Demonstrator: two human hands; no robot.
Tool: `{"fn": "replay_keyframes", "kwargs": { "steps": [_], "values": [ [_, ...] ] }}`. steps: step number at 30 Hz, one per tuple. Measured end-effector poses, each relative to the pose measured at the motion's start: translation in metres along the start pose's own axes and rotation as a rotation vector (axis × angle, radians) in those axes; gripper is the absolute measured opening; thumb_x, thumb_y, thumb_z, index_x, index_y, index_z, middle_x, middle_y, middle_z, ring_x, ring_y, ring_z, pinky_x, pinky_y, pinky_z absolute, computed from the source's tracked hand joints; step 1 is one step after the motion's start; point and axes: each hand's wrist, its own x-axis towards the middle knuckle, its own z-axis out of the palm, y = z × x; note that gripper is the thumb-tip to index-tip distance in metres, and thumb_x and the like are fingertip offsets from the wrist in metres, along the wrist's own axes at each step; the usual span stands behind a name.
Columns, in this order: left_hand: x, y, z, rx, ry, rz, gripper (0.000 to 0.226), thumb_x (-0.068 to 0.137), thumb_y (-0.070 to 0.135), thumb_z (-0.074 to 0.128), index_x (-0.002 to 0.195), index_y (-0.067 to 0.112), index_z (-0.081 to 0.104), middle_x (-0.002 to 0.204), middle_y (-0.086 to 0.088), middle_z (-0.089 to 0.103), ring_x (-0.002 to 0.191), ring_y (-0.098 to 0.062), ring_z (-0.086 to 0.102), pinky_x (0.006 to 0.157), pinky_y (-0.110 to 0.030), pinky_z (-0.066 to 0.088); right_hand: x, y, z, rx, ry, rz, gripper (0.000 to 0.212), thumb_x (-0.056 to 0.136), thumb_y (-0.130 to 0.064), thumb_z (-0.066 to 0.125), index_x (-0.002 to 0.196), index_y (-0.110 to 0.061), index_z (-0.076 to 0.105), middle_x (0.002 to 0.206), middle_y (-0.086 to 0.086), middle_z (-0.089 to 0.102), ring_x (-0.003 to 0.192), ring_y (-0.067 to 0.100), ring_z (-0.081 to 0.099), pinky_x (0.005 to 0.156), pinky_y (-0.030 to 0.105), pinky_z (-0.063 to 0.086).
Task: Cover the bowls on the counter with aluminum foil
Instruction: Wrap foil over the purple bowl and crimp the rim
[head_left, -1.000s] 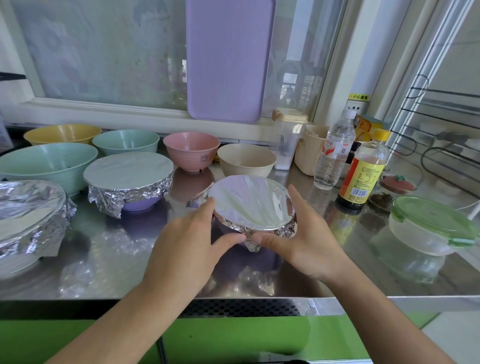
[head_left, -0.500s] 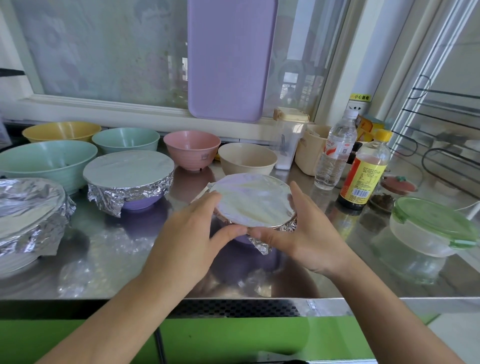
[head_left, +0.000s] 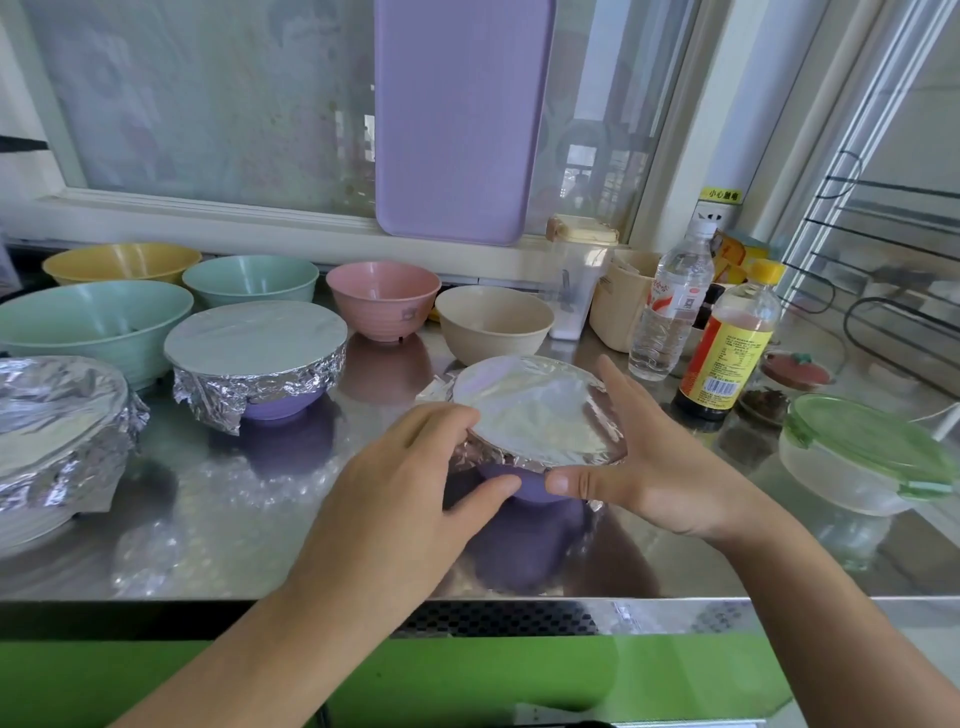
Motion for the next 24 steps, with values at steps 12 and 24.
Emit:
{"fn": "replay_keyframes", "kwargs": {
  "steps": [12, 24],
  "values": [
    [0.038, -0.021, 0.013, -0.276, -0.311, -0.255, 0.043, 0.109, 0.048, 0.039, 0.152, 0.048, 0.040, 0.136, 0.037, 0.052, 0.118, 0.017, 0.045, 0.088, 0.008, 0.025, 0.006, -0.013, -0.010, -0.031, -0.076, 0.072, 0.153, 0.050, -0.073, 0.094, 0.168, -0.033, 0.006, 0.161, -0.026, 0.031, 0.144, -0.004, 0.041, 0.120, 0.030, 0.040],
    [0.009, -0.013, -0.001, -0.093, -0.453, -0.138, 0.073, 0.092, 0.080, 0.044, 0.155, 0.048, 0.026, 0.141, 0.024, 0.049, 0.129, 0.001, 0.049, 0.108, -0.037, 0.046, 0.019, -0.037, -0.012, -0.272, -0.182, 0.078, 0.066, 0.071, -0.065, 0.088, 0.105, -0.061, 0.032, 0.095, -0.047, 0.047, 0.090, -0.014, 0.052, 0.076, 0.013, 0.045]
  ]
}}
